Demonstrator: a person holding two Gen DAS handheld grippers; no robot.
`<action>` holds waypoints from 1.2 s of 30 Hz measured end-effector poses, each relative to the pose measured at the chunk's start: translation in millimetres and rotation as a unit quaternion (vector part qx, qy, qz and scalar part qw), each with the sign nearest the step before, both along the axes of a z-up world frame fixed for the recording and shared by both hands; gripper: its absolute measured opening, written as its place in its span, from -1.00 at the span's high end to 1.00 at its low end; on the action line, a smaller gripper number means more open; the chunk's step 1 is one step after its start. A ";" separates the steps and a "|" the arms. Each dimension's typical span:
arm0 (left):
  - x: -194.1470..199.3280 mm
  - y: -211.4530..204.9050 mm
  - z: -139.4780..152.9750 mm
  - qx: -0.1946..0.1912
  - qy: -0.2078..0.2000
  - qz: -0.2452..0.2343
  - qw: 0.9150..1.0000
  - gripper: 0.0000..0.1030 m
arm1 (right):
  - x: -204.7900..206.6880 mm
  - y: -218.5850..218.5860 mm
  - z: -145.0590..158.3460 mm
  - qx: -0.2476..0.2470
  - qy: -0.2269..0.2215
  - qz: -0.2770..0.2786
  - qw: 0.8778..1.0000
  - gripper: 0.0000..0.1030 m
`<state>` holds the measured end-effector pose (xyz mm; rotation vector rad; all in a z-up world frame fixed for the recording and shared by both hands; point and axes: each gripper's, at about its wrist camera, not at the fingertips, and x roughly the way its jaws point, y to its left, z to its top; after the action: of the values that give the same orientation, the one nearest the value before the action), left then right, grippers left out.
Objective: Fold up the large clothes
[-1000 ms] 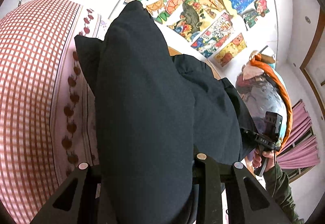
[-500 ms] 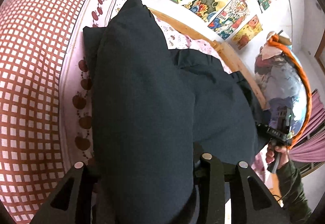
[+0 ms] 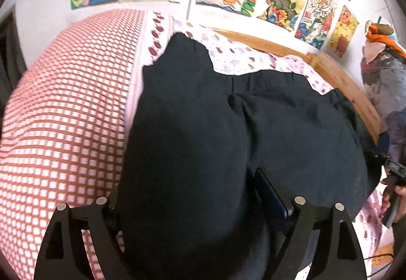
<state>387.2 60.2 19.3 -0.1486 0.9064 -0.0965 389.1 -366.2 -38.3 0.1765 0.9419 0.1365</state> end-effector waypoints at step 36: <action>-168.4 -66.0 179.4 0.043 -0.221 -0.039 0.973 -0.99 | -161.1 87.0 170.4 -0.002 -0.203 0.074 0.976 -0.84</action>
<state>218.7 -5.8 198.6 -0.0071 0.4693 -0.1565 228.0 -279.2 132.1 0.0701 0.5455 0.2972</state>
